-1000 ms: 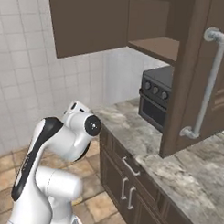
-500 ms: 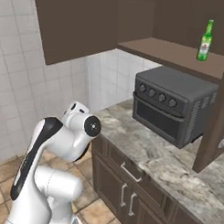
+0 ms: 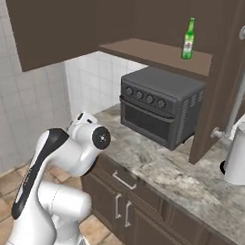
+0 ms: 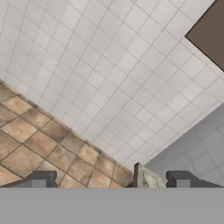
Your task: Open the cabinet directly in front. Then move the beer and the mug to the dining counter with the candle on it.
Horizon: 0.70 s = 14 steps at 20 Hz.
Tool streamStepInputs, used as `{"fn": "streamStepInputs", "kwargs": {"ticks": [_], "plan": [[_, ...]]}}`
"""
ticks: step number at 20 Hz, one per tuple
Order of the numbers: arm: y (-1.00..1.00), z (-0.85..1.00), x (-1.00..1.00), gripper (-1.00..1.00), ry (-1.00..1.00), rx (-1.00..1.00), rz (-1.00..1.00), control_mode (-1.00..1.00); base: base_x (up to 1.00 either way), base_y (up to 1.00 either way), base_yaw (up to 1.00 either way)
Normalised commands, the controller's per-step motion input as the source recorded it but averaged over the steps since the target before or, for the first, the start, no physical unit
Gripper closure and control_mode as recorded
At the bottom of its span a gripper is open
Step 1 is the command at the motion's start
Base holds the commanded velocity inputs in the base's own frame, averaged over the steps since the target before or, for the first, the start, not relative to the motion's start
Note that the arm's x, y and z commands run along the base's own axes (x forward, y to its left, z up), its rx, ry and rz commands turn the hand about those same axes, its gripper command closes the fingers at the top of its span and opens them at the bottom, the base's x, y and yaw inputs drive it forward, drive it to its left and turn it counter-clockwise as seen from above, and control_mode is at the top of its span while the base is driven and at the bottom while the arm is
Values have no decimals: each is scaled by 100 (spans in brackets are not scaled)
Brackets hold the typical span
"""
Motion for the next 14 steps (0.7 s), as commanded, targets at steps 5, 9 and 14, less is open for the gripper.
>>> {"fn": "streamStepInputs", "kwargs": {"ticks": [5,9,14], "plan": [[0,0,0,-100,0,0,0,100,58,0,-33],[0,0,0,-100,0,0,0,100,69,3,-33],[0,0,0,-100,0,0,0,100,70,2,-33]]}}
